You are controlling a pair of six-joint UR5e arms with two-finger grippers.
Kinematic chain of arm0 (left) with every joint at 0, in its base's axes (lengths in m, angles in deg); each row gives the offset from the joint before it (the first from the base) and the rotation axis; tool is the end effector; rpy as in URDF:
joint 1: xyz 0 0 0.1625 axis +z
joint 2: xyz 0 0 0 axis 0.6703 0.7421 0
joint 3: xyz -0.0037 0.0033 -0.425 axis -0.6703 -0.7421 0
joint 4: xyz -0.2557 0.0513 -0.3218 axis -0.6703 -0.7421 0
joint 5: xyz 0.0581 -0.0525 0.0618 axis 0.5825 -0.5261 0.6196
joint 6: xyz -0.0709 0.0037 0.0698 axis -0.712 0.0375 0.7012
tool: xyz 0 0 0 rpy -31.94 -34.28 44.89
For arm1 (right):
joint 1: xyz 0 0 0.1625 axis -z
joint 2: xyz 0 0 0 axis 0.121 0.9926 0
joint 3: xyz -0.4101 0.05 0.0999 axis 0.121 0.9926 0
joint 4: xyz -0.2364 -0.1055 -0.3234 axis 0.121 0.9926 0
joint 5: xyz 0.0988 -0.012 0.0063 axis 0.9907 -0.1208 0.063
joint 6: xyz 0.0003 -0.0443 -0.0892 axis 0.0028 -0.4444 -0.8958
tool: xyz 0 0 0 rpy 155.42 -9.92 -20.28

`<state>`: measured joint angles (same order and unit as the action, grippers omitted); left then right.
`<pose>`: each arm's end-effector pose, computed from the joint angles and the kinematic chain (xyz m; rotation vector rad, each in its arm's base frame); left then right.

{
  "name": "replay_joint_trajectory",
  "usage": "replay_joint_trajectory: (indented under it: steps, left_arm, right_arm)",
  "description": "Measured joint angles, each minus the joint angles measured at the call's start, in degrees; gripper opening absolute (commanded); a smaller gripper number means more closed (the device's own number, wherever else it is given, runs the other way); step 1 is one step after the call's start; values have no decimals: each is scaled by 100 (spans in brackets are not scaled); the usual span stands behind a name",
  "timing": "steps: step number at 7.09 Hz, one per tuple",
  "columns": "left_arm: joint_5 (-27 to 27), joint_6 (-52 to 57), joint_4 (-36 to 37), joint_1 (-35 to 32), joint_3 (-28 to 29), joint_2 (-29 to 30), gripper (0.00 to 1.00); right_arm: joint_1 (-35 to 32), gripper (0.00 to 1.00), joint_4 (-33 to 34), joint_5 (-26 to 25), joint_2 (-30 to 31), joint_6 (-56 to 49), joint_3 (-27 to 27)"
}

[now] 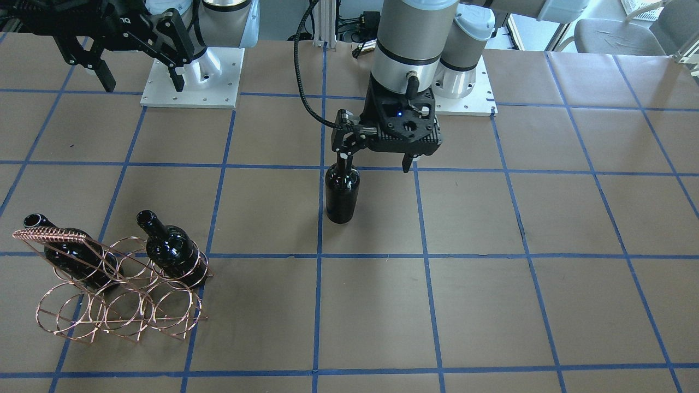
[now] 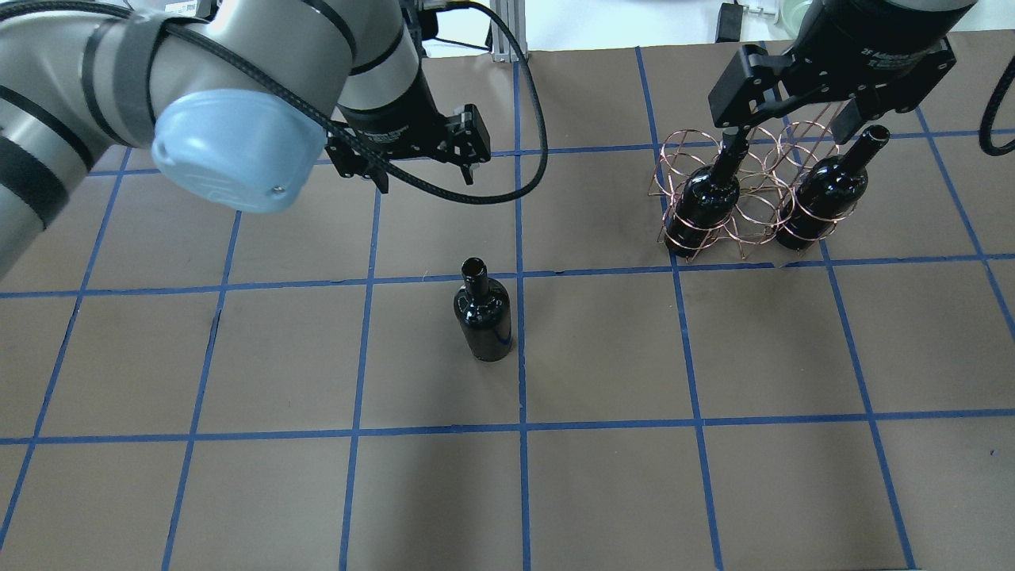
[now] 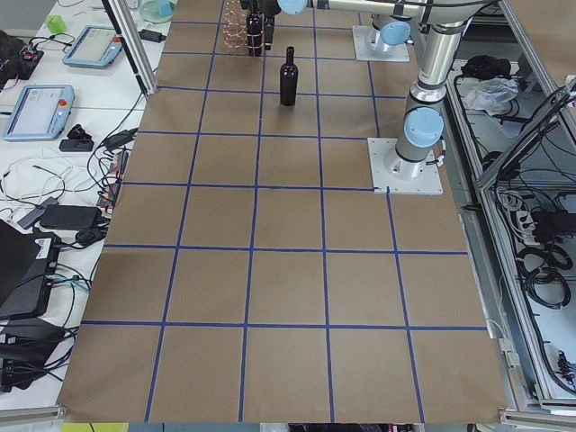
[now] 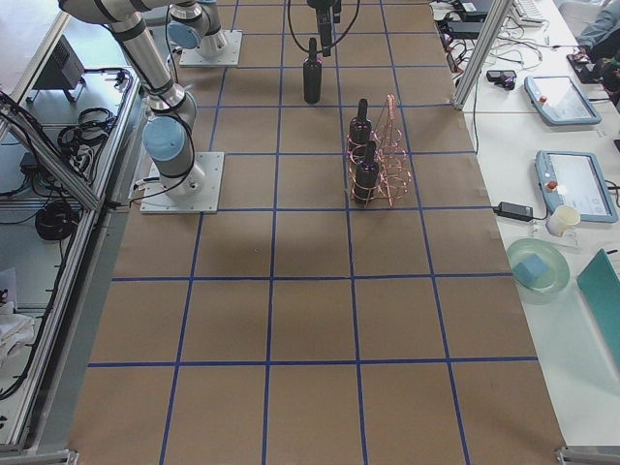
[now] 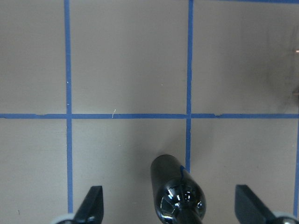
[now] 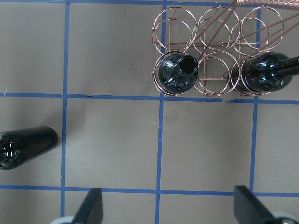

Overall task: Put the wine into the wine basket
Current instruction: 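Open the left gripper and raise it away while the right arm approaches the bottle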

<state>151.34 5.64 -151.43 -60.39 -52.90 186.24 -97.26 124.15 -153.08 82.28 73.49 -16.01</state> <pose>-0.2533 -0.5119 0.4719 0.1146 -3.0667 0.1870 0.1370 -0.4520 0.5712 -0.0603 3.1238 -0.1860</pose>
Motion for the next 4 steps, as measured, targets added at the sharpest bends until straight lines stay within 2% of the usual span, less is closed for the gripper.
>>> replay_joint_trajectory:
  steps: [2, 4]
  left_arm:
    - [-19, 255, 32, 827, 34, -85, 100]
    - [-14, 546, 23, 1632, 44, -126, 100]
  right_arm:
    - [-40, 100, 35, 112, -15, 124, 21]
    - [-397, 100, 74, 103, -153, 631, 137]
